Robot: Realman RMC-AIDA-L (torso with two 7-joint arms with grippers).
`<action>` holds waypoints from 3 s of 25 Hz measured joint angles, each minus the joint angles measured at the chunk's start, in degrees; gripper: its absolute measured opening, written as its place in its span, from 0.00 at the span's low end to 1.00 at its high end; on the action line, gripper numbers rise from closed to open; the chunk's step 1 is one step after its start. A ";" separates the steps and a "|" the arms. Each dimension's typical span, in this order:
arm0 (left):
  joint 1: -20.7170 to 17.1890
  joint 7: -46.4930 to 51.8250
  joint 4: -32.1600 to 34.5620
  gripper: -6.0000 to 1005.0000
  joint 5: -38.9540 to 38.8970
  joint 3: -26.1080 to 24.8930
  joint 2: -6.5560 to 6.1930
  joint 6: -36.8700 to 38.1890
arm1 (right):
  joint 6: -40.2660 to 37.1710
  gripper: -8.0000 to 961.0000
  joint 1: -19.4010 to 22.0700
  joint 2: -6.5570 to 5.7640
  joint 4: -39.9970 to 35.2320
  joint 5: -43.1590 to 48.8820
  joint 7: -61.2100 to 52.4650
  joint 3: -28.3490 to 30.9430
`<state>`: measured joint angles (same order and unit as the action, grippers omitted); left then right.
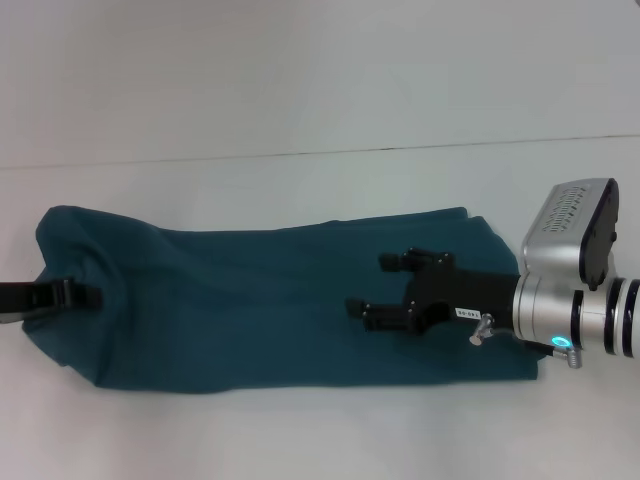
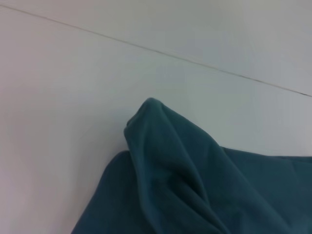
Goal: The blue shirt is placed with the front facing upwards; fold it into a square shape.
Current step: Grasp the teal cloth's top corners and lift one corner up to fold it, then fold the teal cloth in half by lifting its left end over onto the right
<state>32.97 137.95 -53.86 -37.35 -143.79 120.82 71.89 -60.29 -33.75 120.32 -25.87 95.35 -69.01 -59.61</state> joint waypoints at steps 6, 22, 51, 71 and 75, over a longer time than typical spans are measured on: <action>0.07 0.25 -2.07 0.13 0.00 0.09 0.81 1.06 | 0.00 0.88 -1.66 0.26 1.34 -0.03 0.66 -0.61; 0.30 0.34 -8.88 0.13 -4.32 0.10 2.73 6.71 | 2.63 0.87 -7.37 0.53 10.01 -3.63 6.04 -1.12; 0.86 0.65 -10.36 0.14 -11.73 1.85 3.02 11.37 | 6.21 0.86 -8.95 0.70 14.91 -5.94 10.19 -0.92; 0.89 0.59 -10.39 0.14 -15.69 4.97 3.02 11.27 | 6.51 0.08 -9.06 0.87 18.52 -11.07 14.66 -0.93; 1.38 0.75 -10.23 0.14 -16.33 6.16 3.08 11.07 | 7.45 0.04 -8.59 0.73 18.67 -11.53 15.12 -0.38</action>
<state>34.35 138.70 -64.10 -53.68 -137.63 123.90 82.96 -52.84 -42.33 121.05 -7.20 83.82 -53.90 -59.99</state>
